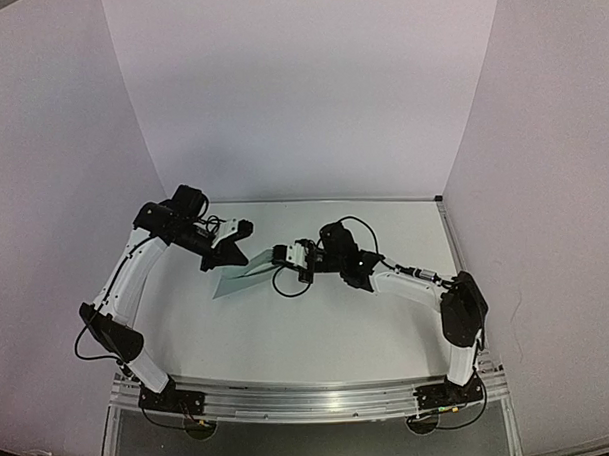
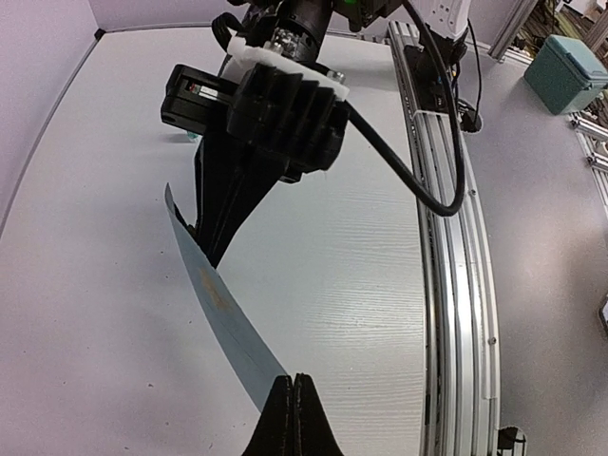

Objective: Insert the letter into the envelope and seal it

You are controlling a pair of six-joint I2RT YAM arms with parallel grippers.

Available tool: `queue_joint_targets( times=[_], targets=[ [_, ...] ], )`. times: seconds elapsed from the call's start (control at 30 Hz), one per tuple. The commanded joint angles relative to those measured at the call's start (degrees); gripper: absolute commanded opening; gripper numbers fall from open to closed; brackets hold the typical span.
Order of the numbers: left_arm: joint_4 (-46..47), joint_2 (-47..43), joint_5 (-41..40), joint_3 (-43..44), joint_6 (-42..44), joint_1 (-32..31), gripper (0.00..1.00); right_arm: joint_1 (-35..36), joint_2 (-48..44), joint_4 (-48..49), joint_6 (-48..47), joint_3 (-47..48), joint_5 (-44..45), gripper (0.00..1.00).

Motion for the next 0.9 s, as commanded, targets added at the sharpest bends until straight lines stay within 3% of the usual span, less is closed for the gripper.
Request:
queue_joint_targets(
  times=[0.0, 0.47, 0.77, 0.87],
  targets=[
    [0.2, -2.5, 3.4, 3.1, 1.3, 0.3, 0.0, -0.2, 2.0, 0.9, 1.5, -1.1, 0.3, 0.0],
    [1.5, -2.4, 2.5, 2.9, 0.8, 0.8, 0.0, 1.0, 1.9, -2.7, -5.0, -2.2, -0.1, 0.0],
    [2.2, -2.6, 2.0, 1.2, 0.5, 0.9, 0.0, 1.3, 1.7, -3.3, -1.9, -0.4, -0.2, 0.0],
    [2.8, -3.0, 1.1, -0.4, 0.7, 0.9, 0.0, 1.3, 0.2, -3.3, 2.4, 1.9, -1.1, 0.12]
  ],
)
